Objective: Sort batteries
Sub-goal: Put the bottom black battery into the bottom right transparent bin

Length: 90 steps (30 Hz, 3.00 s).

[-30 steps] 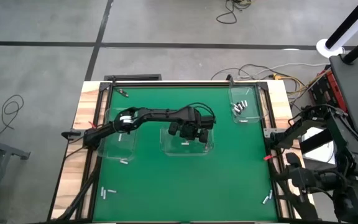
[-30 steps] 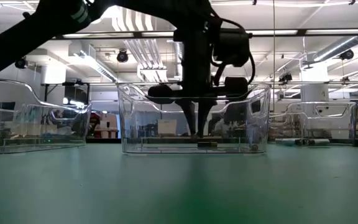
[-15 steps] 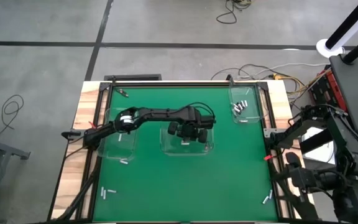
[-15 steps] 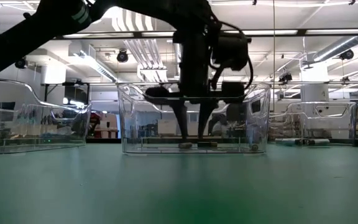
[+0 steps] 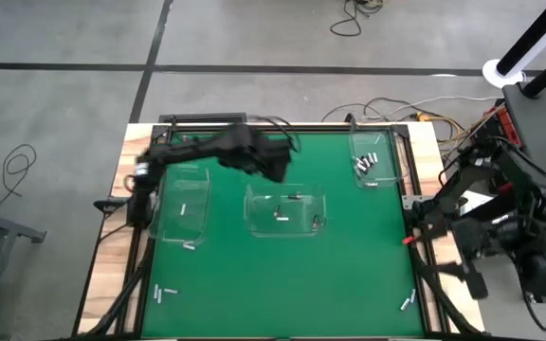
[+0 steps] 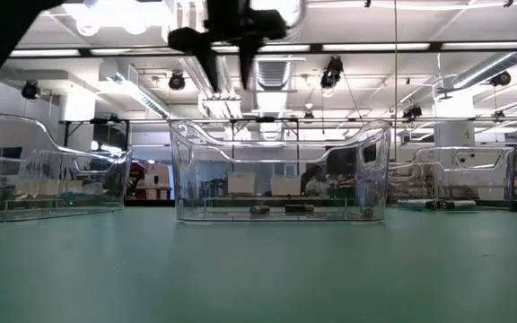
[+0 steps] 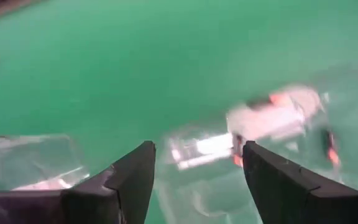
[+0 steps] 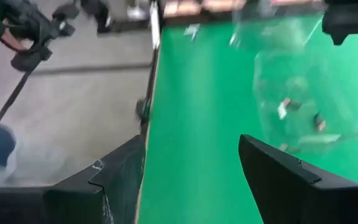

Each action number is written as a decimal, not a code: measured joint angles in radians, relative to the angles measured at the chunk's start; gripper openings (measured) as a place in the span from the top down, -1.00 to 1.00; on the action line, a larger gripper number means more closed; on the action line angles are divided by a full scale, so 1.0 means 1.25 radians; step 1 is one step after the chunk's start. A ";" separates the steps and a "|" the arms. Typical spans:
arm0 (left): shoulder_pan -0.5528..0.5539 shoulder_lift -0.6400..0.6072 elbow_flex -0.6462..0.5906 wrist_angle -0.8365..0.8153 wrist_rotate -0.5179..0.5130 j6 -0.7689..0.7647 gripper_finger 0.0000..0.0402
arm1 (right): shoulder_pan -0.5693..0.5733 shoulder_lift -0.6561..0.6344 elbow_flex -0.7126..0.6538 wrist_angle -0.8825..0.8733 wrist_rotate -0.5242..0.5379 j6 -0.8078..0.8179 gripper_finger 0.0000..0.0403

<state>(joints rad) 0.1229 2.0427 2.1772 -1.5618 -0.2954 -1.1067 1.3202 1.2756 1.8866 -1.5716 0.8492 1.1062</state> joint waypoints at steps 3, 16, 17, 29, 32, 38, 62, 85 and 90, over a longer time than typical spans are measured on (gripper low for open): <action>0.067 -0.083 -0.087 -0.007 -0.034 -0.003 -0.09 | -0.019 -0.022 0.000 0.001 0.066 -0.032 -0.26; 0.503 -0.294 -0.619 0.265 -0.067 0.015 -0.06 | -0.302 -0.091 0.003 0.002 0.089 -0.125 -0.27; 0.537 -0.300 -0.646 0.297 -0.053 0.009 -0.06 | -0.341 -0.096 0.004 0.005 0.087 -0.135 -0.26; 0.739 -0.281 -0.824 0.544 0.023 -0.141 0.06 | -0.870 -0.057 -0.009 0.110 -0.132 -0.411 -0.24; 0.761 -0.271 -0.832 0.546 0.022 -0.147 0.09 | -0.982 -0.027 -0.031 0.181 -0.245 -0.529 -0.23; 0.785 -0.264 -0.827 0.551 0.019 -0.163 0.11 | -1.147 0.039 -0.049 0.272 -0.431 -0.723 -0.18; 0.816 -0.041 -0.677 0.499 0.014 -0.187 0.23 | -1.294 0.011 -0.071 0.185 -0.449 -0.775 -0.22; 0.797 0.004 -0.637 0.451 0.037 -0.107 0.23 | -1.324 0.001 -0.089 0.180 -0.449 -0.797 -0.25; 0.788 0.003 -0.637 0.446 0.043 -0.108 0.23 | -1.324 0.001 -0.089 0.172 -0.448 -0.803 -0.21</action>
<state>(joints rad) 1.1078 2.0468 1.3811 -1.0039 -0.2423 -1.2419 -0.3347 1.2766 1.7756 -1.3568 0.2886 0.1028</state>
